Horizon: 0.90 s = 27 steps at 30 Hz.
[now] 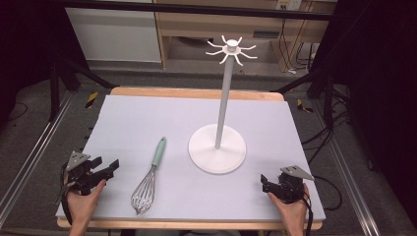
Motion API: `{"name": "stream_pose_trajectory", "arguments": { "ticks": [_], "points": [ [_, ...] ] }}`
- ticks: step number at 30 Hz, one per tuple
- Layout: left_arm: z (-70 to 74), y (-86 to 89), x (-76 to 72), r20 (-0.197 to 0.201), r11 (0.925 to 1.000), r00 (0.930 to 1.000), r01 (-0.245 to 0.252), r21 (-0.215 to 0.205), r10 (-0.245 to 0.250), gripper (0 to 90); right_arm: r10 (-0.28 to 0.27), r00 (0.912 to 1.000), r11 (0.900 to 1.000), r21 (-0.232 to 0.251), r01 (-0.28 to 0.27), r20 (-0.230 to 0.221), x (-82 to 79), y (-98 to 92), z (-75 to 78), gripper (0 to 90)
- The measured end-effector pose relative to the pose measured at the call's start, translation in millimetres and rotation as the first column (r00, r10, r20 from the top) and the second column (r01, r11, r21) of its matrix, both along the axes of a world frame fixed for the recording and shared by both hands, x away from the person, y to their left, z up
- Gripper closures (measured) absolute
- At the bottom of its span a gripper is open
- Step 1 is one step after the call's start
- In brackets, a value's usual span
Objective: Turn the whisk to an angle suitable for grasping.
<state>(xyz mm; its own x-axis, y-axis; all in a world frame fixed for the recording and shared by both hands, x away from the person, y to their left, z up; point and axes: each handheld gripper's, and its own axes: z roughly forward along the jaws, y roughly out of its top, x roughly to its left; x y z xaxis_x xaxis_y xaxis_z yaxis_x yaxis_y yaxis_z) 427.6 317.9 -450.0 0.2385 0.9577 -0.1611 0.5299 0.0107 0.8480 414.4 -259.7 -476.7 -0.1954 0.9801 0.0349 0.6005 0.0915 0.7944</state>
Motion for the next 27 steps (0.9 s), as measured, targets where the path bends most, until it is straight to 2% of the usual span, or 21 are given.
{"name": "stream_pose_trajectory", "arguments": {
  "ticks": [5,10,13,17,19,25,27],
  "points": [
    [3.3,-4.8,-1.7,-0.001,0.9998,0.9998,0.018,-0.001,-0.018,30.7,0.005,1.0,1.0,0.008,-0.005,0.008,-2.9,-0.5,0.7,17.0],
    [9.9,-13.8,-3.5,0.003,0.9981,0.9981,0.061,0.006,-0.061,31.8,0.011,0.9999,1.0,0.005,-0.011,0.007,-7.0,1.5,1.2,17.0],
    [14.7,-17.6,-5.1,0.009,0.9969,0.9968,0.079,-0.004,-0.079,32.9,0.013,0.9999,1.0,0.013,-0.014,0.009,-8.5,3.2,2.6,17.2],
    [16.8,-22.1,-4.9,0.002,0.9952,0.9952,0.098,-0.003,-0.098,33.2,0.017,0.9998,1.0,0.01,-0.017,0.008,-9.8,3.1,2.3,17.3],
    [21.4,-25.9,-2.5,-0.006,0.9928,0.993,0.118,-0.017,-0.118,33.2,0.024,0.9996,1.0,0.012,-0.024,0.011,-10.6,3.1,2.6,17.6],
    [27.9,-35.7,-0.9,0.006,0.9908,0.9908,0.135,-0.006,-0.135,33.1,0.023,0.9996,1.0,0.007,-0.023,0.014,-12.2,3.2,1.9,18.5],
    [34.5,-43.3,1.4,0.015,0.9889,0.9888,0.149,0.0,-0.149,33.1,0.032,0.9994,0.999,-0.003,-0.032,0.009,-11.8,4.4,1.2,18.7]
  ]
}}
